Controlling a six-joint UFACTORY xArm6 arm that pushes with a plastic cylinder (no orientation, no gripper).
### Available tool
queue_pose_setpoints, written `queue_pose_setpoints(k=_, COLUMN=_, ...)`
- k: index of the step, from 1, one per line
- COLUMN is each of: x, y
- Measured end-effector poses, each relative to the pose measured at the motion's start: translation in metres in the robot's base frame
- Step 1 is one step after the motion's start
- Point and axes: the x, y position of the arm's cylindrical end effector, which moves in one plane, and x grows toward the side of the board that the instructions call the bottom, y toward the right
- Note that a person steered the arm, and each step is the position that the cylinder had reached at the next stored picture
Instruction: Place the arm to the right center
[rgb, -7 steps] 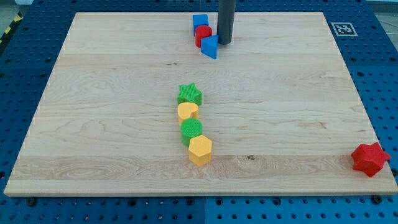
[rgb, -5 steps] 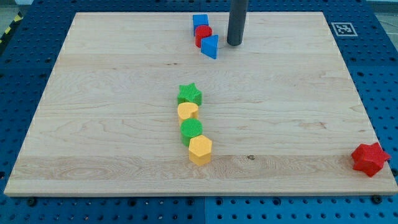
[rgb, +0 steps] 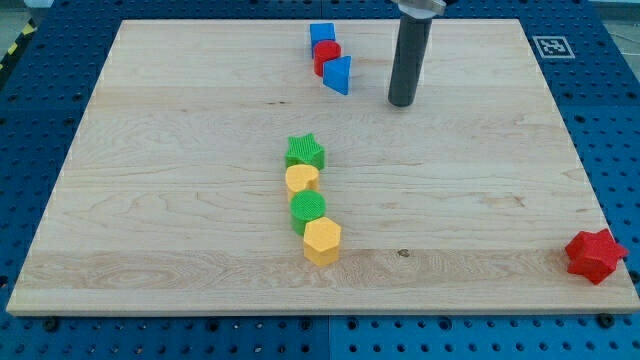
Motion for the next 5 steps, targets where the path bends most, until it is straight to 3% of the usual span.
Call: queue_pose_setpoints(k=5, x=0.009, y=0.054)
